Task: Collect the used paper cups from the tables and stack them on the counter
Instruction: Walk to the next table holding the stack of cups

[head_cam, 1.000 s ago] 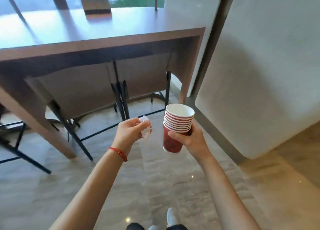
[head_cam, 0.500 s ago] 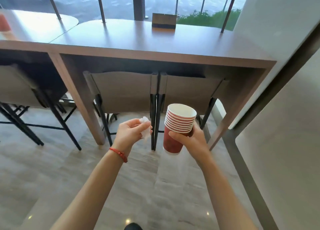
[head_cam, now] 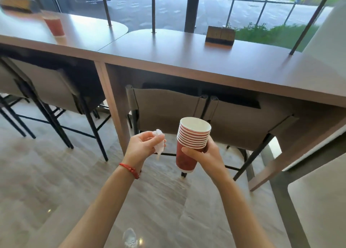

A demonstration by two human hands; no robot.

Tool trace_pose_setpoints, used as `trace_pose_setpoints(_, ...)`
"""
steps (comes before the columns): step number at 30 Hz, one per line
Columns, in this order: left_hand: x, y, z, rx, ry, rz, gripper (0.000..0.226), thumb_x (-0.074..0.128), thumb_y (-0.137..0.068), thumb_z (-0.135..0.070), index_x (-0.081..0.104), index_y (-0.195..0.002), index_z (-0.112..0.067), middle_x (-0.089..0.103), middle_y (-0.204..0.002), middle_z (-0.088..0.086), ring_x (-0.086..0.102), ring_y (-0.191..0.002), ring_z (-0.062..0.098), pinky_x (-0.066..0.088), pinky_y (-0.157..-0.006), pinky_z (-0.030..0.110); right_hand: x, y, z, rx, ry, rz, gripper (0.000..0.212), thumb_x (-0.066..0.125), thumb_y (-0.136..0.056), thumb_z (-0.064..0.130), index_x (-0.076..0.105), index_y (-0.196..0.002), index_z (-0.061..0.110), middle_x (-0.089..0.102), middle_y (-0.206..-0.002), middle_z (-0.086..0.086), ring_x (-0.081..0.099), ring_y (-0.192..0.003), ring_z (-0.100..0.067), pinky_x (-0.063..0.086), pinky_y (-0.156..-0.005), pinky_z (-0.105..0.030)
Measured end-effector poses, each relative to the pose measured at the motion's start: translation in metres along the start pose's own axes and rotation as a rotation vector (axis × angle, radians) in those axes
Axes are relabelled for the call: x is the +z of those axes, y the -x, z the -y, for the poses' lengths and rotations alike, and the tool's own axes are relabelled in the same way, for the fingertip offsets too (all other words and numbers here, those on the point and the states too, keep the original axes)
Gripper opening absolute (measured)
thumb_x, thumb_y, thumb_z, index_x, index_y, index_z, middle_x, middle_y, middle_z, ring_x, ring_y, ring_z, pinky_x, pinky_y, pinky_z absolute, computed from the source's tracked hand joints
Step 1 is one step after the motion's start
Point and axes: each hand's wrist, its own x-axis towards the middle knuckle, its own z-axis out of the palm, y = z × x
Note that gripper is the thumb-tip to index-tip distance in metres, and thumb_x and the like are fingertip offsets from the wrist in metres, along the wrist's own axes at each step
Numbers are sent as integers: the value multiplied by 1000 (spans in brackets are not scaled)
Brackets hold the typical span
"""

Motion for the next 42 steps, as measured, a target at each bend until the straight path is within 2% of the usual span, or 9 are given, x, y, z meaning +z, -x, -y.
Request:
trace_pose_setpoints(2, -25, -17, -8, 5, -4, -36, 11, 71, -77, -21, 69, -83, -13, 73, -69, 0, 69, -64, 12, 48, -47, 17, 27, -25, 4, -3, -5, 44, 53, 82, -67, 18, 52, -109, 33, 65, -105, 7, 63, -92, 1, 50, -65, -10)
trace_pose_setpoints(7, -108, -64, -32, 24, -19, -162, 8, 70, -76, -25, 70, -82, -19, 74, -73, -3, 70, -73, 13, 56, -64, 25, 116, -92, 18, -22, -11, 171, 55, 82, -67, 19, 51, -111, 32, 64, -106, 7, 62, -99, -8, 52, -66, -12)
trace_pose_setpoints(12, -194, -97, -47, 69, 43, -299, 3, 71, -78, -18, 70, -75, -17, 73, -69, 0, 70, -67, 12, 53, -57, 19, 208, -147, 25, -27, -16, 298, 59, 80, -69, 18, 49, -118, 26, 63, -110, 6, 60, -103, -11, 52, -70, -16)
trace_pose_setpoints(18, -274, -127, -56, 81, 112, -408, 5, 70, -78, -14, 70, -81, -10, 73, -70, 1, 70, -67, 14, 54, -60, 20, 286, -192, 32, -31, -34, 421, 66, 80, -64, 26, 50, -122, 20, 63, -113, 2, 61, -105, -12, 52, -79, -22)
trace_pose_setpoints(23, -309, -166, -53, 105, 122, -463, 4, 71, -76, -14, 72, -73, -14, 73, -70, 2, 70, -68, 14, 54, -60, 21, 324, -234, 23, -48, -32, 466, 75, 77, -53, 39, 50, -121, 22, 63, -109, 7, 61, -102, -7, 52, -71, -13)
trace_pose_setpoints(30, -345, -248, -58, 122, 125, -482, 7, 71, -76, -13, 70, -78, -7, 72, -71, 5, 70, -68, 16, 54, -60, 21, 367, -323, 14, -82, -46, 493, 59, 78, -55, 35, 52, -108, 34, 65, -104, 10, 63, -91, 6, 50, -67, -9)
trace_pose_setpoints(36, -370, -326, -97, 144, 82, -481, 11, 73, -73, -20, 71, -79, -11, 73, -72, 4, 70, -69, 17, 56, -63, 26, 398, -407, 34, -117, -75, 495, 58, 81, -63, 22, 55, -115, 20, 67, -106, 2, 65, -95, -3, 52, -71, -14)
trace_pose_setpoints(39, -381, -358, -114, 176, 88, -483, 23, 75, -61, -31, 72, -76, -14, 74, -74, 4, 71, -72, 17, 54, -62, 21, 412, -445, 44, -131, -87, 493, 67, 80, -61, 26, 54, -121, 14, 67, -110, -2, 65, -100, -11, 54, -76, -20)
trace_pose_setpoints(42, -394, -384, -127, 176, 87, -470, 34, 75, -60, -33, 70, -81, -7, 74, -72, 3, 71, -70, 16, 53, -60, 19, 430, -476, 51, -136, -84, 497, 62, 83, -67, 18, 54, -121, 13, 68, -109, -1, 65, -101, -13, 54, -77, -22)
